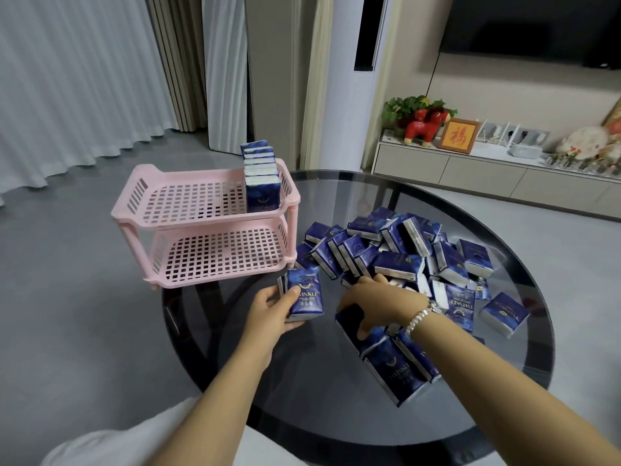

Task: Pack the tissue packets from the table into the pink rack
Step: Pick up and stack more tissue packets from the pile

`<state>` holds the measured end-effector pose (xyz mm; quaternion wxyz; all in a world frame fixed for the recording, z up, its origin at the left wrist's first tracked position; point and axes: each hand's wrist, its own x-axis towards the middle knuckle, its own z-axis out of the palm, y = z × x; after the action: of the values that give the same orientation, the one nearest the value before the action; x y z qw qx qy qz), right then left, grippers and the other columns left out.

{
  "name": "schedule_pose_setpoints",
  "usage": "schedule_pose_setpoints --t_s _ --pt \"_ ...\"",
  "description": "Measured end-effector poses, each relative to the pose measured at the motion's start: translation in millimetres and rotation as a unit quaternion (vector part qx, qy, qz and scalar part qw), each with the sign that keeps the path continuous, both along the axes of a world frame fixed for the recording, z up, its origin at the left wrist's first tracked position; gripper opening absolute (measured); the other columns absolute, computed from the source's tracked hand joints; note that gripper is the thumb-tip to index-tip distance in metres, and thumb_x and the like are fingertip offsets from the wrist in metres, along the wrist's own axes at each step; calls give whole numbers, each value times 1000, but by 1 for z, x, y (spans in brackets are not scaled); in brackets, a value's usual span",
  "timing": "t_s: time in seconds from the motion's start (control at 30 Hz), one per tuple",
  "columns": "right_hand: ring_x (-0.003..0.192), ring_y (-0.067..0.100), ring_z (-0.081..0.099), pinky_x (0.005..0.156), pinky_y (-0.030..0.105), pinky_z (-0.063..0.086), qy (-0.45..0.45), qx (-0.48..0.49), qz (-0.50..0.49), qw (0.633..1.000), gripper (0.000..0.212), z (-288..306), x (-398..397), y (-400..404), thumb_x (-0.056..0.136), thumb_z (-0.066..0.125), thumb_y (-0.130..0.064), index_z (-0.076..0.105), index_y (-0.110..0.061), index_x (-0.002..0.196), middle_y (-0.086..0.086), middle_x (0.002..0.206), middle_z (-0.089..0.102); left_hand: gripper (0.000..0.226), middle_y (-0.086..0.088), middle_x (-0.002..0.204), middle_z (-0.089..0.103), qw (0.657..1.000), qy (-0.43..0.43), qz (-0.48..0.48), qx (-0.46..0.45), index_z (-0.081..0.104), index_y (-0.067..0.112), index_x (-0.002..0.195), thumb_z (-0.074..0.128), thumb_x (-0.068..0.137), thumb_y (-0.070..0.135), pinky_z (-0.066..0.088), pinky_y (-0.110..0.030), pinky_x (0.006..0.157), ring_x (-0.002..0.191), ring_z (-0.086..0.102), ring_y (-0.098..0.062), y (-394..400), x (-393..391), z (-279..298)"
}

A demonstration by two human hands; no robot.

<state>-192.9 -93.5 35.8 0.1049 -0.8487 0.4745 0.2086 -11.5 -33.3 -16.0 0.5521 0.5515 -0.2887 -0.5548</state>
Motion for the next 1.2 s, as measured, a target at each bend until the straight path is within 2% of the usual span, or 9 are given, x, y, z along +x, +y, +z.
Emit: schedule_pose_setpoints --t_s 0.1,0.27,0.47,0.57,0.7,0.8,0.87,1.1,1.2 --pt "118 23 33 99 37 28 -18 -14 32 999 60 -6 0 -3 71 76 -37 52 -30 125 -3 127 47 40 -13 117 64 1000 2 2 0 50 5 125 63 89 19 60 -32 73 95 68 -22 -1 0 -1" --pt "109 19 40 90 30 37 -148 -2 -12 989 53 -3 0 -3 71 78 -30 51 -16 115 0 118 46 39 -13 119 63 1000 -1 18 -8 49 5 124 62 90 18 58 -34 75 97 67 -23 0 1 -1" --pt "95 14 56 73 21 46 -362 16 -151 920 45 3 -2 8 83 68 -28 45 -23 121 -5 108 56 39 -13 120 62 997 18 74 -11 49 4 124 63 89 15 56 -37 78 103 65 -24 -2 6 -3" --pt "87 14 62 67 22 50 -475 9 -218 853 36 -1 2 14 86 65 -29 52 -26 120 -6 104 62 39 -14 120 63 997 16 74 -9 51 5 124 64 89 16 56 -39 81 104 65 -24 -3 7 -5" --pt "62 7 58 51 17 43 -611 36 -365 702 20 -10 13 24 84 66 -28 56 -14 94 -3 80 65 40 -14 120 63 998 23 62 -9 51 5 124 64 88 16 57 -40 82 105 65 -24 -3 5 -4" --pt "64 12 58 60 23 46 -691 90 -407 591 20 -17 26 29 84 66 -27 54 -11 90 1 78 65 39 -14 118 63 998 37 53 -17 49 3 123 64 88 12 59 -34 76 102 66 -23 -1 2 -1" --pt "71 14 60 67 26 47 -718 110 -416 547 22 -23 38 33 85 66 -26 54 -10 95 4 83 66 34 -12 115 63 998 53 38 -27 48 5 119 62 89 9 60 -30 71 98 66 -21 1 0 2" --pt "86 16 59 84 34 48 -734 113 -411 529 31 -37 70 44 91 56 -35 45 -11 107 4 95 62 40 -11 121 62 993 106 -1 -46 43 7 122 62 87 12 54 -40 86 106 64 -22 4 -3 6" --pt "83 14 57 79 30 47 -724 107 -393 557 29 -38 73 45 91 56 -34 44 -12 105 2 92 60 58 -8 118 63 994 104 -12 -43 42 10 121 69 72 26 51 -45 92 108 63 -24 4 -1 8"
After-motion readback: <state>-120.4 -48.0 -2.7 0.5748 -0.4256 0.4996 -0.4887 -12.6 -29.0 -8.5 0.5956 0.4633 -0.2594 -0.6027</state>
